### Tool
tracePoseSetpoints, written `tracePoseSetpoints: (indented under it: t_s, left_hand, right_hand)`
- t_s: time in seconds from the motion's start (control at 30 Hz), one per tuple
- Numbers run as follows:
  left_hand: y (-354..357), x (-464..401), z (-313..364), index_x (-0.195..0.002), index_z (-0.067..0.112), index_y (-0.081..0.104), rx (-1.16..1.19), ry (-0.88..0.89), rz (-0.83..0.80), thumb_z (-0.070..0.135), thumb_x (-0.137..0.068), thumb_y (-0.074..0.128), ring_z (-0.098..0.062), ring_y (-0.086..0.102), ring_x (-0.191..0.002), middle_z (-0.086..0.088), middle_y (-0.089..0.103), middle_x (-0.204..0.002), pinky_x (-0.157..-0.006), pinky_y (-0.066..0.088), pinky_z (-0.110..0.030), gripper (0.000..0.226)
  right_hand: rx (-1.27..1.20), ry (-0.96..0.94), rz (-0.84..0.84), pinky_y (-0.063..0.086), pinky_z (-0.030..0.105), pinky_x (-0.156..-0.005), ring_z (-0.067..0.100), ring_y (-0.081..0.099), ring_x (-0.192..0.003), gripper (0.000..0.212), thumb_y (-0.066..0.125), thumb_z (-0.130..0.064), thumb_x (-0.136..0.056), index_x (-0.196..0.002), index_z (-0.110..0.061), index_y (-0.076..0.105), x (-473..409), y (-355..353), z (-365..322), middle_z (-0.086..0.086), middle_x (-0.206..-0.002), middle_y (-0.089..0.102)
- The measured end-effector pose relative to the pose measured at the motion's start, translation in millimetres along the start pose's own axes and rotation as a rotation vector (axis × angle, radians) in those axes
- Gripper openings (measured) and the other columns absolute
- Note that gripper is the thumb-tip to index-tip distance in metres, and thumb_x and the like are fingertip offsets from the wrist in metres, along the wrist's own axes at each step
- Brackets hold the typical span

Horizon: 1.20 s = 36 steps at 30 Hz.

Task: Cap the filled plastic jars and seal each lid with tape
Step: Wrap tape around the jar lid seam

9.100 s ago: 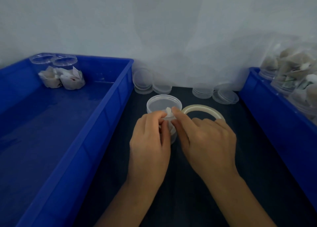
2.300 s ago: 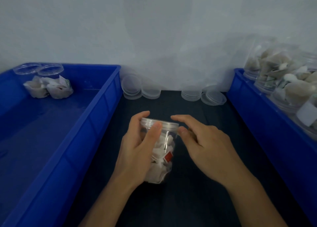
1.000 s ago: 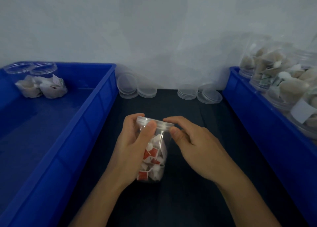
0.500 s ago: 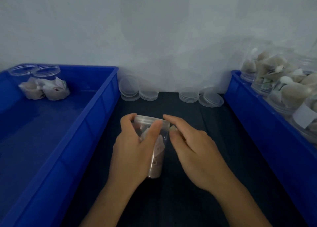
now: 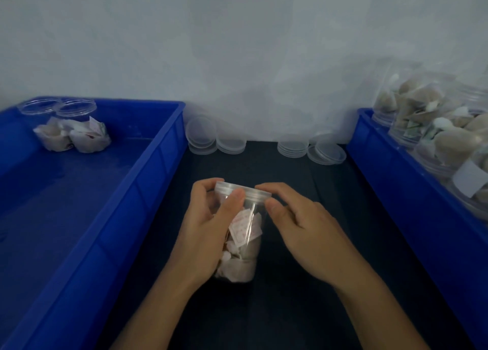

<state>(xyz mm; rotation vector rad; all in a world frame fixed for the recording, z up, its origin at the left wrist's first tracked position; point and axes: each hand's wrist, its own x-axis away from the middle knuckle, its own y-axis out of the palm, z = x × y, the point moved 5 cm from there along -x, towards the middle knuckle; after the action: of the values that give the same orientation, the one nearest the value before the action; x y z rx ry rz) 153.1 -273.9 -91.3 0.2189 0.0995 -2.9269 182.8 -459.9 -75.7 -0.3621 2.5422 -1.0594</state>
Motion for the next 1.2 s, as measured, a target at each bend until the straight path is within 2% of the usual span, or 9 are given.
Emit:
tracePoseSetpoints:
  t_s: [0.13,0.27,0.4,0.53,0.73,0.83,0.97,1.07,1.2]
  left_hand:
    - [1.8,0.4,5.8,-0.130,0.040,0.042,-0.154,0.032,0.073,0.079,-0.084,0.052,0.002,0.073,-0.093,0.018,0.072,-0.104,-0.070,0.060,-0.025,0.061]
    - [-2.0,7.2,15.9,-0.134,0.046,0.040,-0.464,0.137,0.296,0.086,-0.082,0.049,0.022,0.057,-0.097,0.026,0.060,-0.103,-0.068,0.050,-0.019,0.066]
    - [10.9,9.2,13.0,-0.135,0.054,0.023,-0.508,0.037,0.221,0.094,-0.072,0.046,0.007,0.064,-0.079,0.026,0.053,-0.095,-0.061,0.042,-0.018,0.078]
    - [1.3,2.6,12.3,-0.128,0.060,0.026,-0.392,0.057,0.182,0.090,-0.073,0.047,0.018,0.061,-0.093,0.026,0.059,-0.104,-0.073,0.054,-0.026,0.066]
    - [0.7,4.8,10.8,-0.129,0.046,0.042,-0.197,0.098,0.070,0.079,-0.078,0.059,0.003,0.072,-0.098,0.033,0.067,-0.113,-0.073,0.057,-0.016,0.064]
    - [1.2,4.2,9.7,-0.128,0.041,0.049,-0.048,0.078,0.011,0.073,-0.080,0.066,-0.010,0.076,-0.096,0.018,0.073,-0.111,-0.076,0.060,-0.021,0.060]
    - [2.9,3.0,6.0,-0.131,0.039,0.047,0.042,0.011,-0.030,0.065,-0.086,0.061,-0.011,0.077,-0.092,0.017,0.075,-0.105,-0.071,0.059,-0.019,0.055]
    - [3.0,3.8,7.0,-0.133,0.044,0.041,-0.123,0.068,0.081,0.071,-0.084,0.055,-0.001,0.074,-0.093,0.025,0.072,-0.106,-0.072,0.059,-0.024,0.058]
    - [1.2,9.3,14.5,-0.129,0.054,0.039,-0.414,0.181,0.307,0.082,-0.083,0.050,0.015,0.061,-0.099,0.026,0.061,-0.109,-0.070,0.050,-0.017,0.054]
  right_hand:
    - [-0.007,0.018,0.069,0.055,0.033,-0.070,0.003,0.068,-0.079,0.033,0.037,-0.059,-0.104,-0.132,-0.056,0.055,0.1,-1.6,-3.3,-0.015,-0.087,0.072]
    - [0.071,0.016,0.128,0.054,0.035,-0.071,0.002,0.065,-0.072,0.038,0.034,-0.064,-0.102,-0.131,-0.050,0.056,2.7,-3.1,-10.9,-0.020,-0.077,0.068]
    - [0.094,-0.014,0.129,0.050,0.034,-0.066,0.004,0.061,-0.064,0.040,0.029,-0.063,-0.106,-0.137,-0.050,0.050,4.1,3.7,-19.5,-0.020,-0.068,0.061]
    - [0.017,-0.015,0.080,0.039,0.027,-0.063,0.005,0.062,-0.064,0.033,0.038,-0.051,-0.108,-0.138,-0.052,0.049,3.9,-3.1,-13.2,-0.021,-0.070,0.064]
    - [-0.037,0.017,0.030,0.043,0.029,-0.065,0.005,0.064,-0.069,0.037,0.039,-0.069,-0.101,-0.133,-0.056,0.052,-0.1,-7.5,5.5,-0.013,-0.072,0.066]
    - [-0.081,0.021,-0.022,0.055,0.036,-0.076,0.002,0.067,-0.085,0.039,0.033,-0.075,-0.097,-0.130,-0.066,0.050,-0.6,-1.9,6.8,-0.017,-0.090,0.071]
    - [-0.125,0.021,-0.032,0.055,0.037,-0.085,-0.003,0.066,-0.098,0.042,0.034,-0.075,-0.096,-0.132,-0.063,0.052,-0.4,2.0,2.1,-0.031,-0.108,0.069]
    - [-0.114,0.033,0.027,0.054,0.034,-0.092,-0.003,0.065,-0.107,0.049,0.035,-0.075,-0.095,-0.137,-0.057,0.054,1.0,-0.8,-1.3,-0.035,-0.114,0.068]
    - [-0.010,0.010,0.107,0.048,0.025,-0.070,-0.003,0.065,-0.082,0.049,0.034,-0.074,-0.098,-0.136,-0.051,0.056,4.2,-3.5,-10.4,-0.027,-0.084,0.069]
